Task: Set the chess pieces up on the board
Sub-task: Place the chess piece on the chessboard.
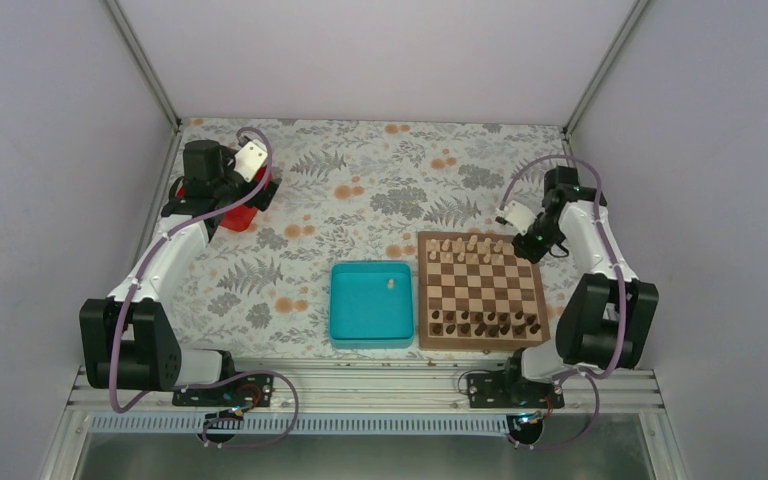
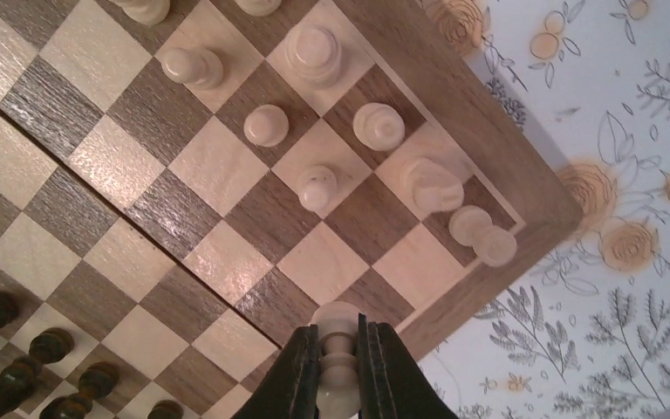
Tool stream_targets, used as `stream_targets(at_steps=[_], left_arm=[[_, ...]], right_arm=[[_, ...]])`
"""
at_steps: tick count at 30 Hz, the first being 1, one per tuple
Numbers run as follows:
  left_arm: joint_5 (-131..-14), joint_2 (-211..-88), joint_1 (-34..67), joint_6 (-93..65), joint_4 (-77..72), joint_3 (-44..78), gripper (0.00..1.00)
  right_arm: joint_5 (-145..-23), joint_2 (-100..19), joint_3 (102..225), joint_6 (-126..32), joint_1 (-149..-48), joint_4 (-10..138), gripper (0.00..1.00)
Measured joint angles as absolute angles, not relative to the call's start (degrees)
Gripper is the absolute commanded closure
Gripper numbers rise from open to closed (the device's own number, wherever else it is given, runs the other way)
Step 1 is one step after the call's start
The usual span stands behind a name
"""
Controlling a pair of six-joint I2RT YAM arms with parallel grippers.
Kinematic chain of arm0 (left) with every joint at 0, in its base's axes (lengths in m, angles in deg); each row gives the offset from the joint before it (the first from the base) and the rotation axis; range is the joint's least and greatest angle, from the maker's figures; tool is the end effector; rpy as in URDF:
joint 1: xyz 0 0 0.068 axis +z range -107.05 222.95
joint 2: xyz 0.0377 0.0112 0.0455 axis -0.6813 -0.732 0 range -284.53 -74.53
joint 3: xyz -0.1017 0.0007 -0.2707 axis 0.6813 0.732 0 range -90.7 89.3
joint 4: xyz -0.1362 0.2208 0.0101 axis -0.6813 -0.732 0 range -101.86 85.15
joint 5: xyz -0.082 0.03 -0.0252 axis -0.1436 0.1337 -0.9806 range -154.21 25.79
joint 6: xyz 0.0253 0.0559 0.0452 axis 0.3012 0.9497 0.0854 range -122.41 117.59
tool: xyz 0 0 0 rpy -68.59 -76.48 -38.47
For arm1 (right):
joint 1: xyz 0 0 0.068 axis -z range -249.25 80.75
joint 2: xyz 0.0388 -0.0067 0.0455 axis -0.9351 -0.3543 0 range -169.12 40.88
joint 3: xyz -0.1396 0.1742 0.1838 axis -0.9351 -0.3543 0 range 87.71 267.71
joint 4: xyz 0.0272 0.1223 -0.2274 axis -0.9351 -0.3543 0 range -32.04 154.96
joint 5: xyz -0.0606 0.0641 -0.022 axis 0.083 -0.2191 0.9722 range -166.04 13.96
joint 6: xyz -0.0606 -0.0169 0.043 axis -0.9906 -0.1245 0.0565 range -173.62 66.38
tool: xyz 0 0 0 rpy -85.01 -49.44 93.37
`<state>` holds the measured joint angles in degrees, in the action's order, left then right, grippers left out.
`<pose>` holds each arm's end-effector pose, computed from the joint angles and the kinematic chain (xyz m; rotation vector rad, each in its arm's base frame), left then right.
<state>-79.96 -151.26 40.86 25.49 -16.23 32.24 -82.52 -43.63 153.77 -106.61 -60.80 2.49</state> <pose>0.3203 -0.0291 0.2913 0.6963 1.9708 -0.0178 0.2627 -0.0317 0.2366 -1.1295 2.7227 0.0238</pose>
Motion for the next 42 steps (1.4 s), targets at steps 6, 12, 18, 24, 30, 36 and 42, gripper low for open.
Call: stream_targets(at_steps=[6, 12, 18, 24, 30, 36, 42], left_arm=[[-79.96, -151.26, 40.86, 25.49, -16.25, 32.24, 0.0], [-79.94, -151.26, 40.86, 25.49, -16.3, 32.24, 0.0], [-79.94, -151.26, 40.86, 25.47, -16.3, 32.24, 0.0], [-79.94, -151.26, 40.86, 25.49, -16.3, 32.24, 0.0], [-79.94, -151.26, 40.86, 25.49, -16.32, 32.24, 0.0], [-79.94, -151.26, 40.86, 25.49, -16.34, 32.24, 0.0], [-79.94, -151.26, 40.86, 25.49, -16.49, 32.24, 0.0]], right_arm=[[-84.75, -46.89, 153.16, -107.55, -60.06, 6.22, 0.9], [-85.84, -52.04, 153.16, -107.93, -58.81, 8.87, 0.9], [-85.89, -53.51, 153.16, -108.06, -58.59, 10.01, 0.89], [-85.86, -53.71, 151.93, -108.08, -58.55, 10.7, 0.89], [-85.86, -54.43, 150.58, -108.06, -58.55, 11.36, 0.88], [-85.91, -55.52, 150.43, -108.03, -58.55, 11.93, 0.83], [-85.91, -55.54, 150.1, -108.06, -58.53, 12.56, 0.76]])
